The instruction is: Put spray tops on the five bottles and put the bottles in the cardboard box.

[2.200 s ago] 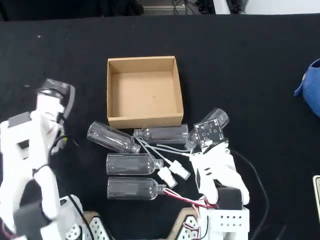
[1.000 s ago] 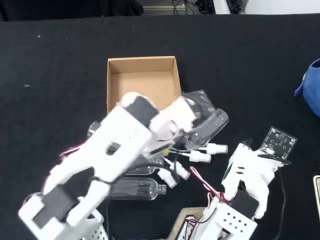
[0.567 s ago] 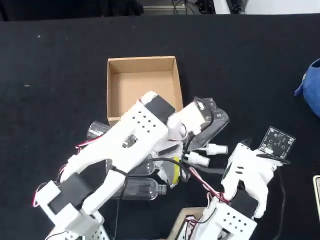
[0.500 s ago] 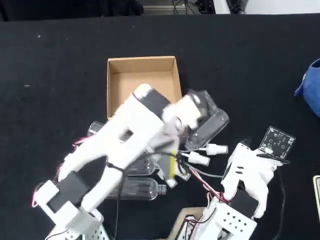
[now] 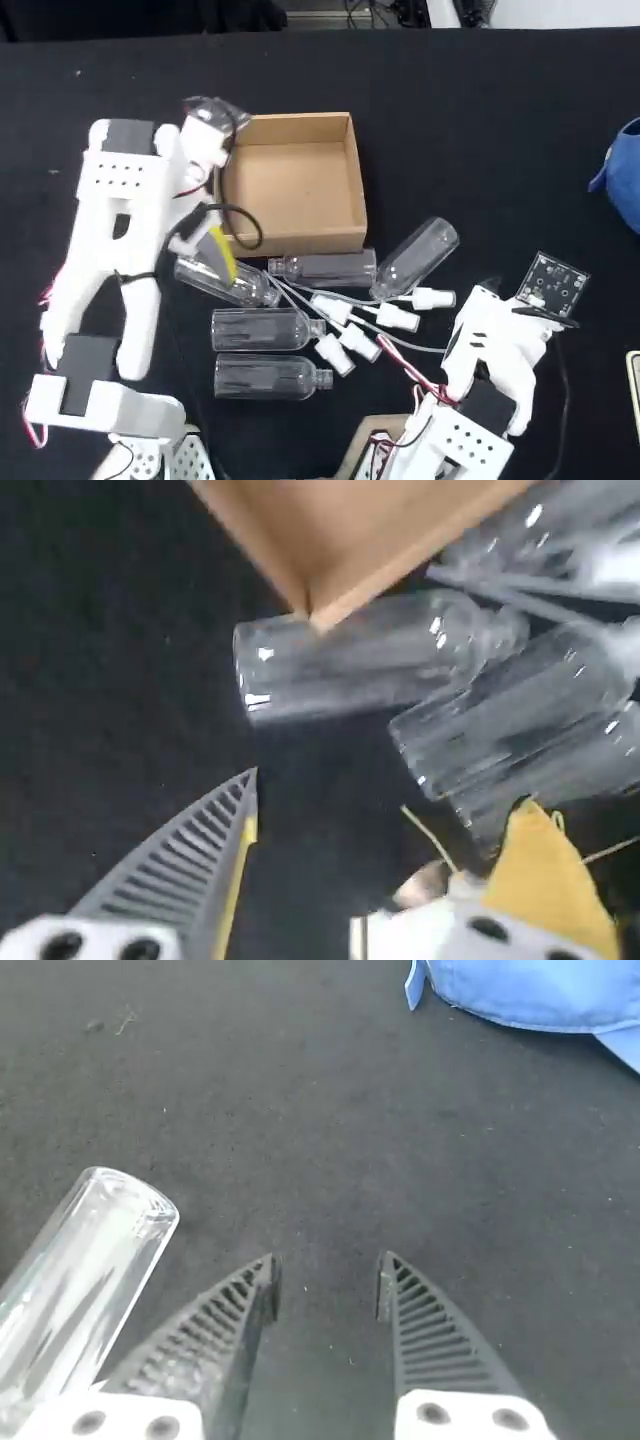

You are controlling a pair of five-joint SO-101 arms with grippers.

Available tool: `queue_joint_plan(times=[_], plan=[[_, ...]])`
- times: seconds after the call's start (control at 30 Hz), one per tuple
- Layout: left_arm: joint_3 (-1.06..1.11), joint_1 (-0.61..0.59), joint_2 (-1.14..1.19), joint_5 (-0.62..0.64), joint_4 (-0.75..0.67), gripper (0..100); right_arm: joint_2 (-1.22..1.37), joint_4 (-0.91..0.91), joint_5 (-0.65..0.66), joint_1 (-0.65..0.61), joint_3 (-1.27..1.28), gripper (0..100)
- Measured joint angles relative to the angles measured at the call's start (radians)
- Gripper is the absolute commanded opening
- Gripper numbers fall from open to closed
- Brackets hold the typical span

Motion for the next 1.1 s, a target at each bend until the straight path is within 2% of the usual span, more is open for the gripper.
queue_joint_plan(times=[0.17, 0.33, 0.47, 0.73, 0.87, 1.1], plan=[[0.126, -0.083, -0.014, -0.101, -0.152, 26, 0.000, 0.000, 0.000, 0.000, 0.000, 14.9], [0.264, -0.091, -0.063, -0.193, -0.331, 26, 0.000, 0.000, 0.000, 0.000, 0.000, 14.9], [0.321, -0.112, -0.068, -0.218, -0.454, 26, 0.000, 0.000, 0.000, 0.000, 0.000, 14.9], [0.334, -0.229, -0.051, -0.219, -0.508, 26, 0.000, 0.000, 0.000, 0.000, 0.000, 14.9], [0.362, -0.287, -0.038, -0.216, -0.586, 26, 0.000, 0.000, 0.000, 0.000, 0.000, 14.9], [0.370, -0.304, -0.038, -0.092, -0.640, 26, 0.000, 0.000, 0.000, 0.000, 0.000, 14.9]])
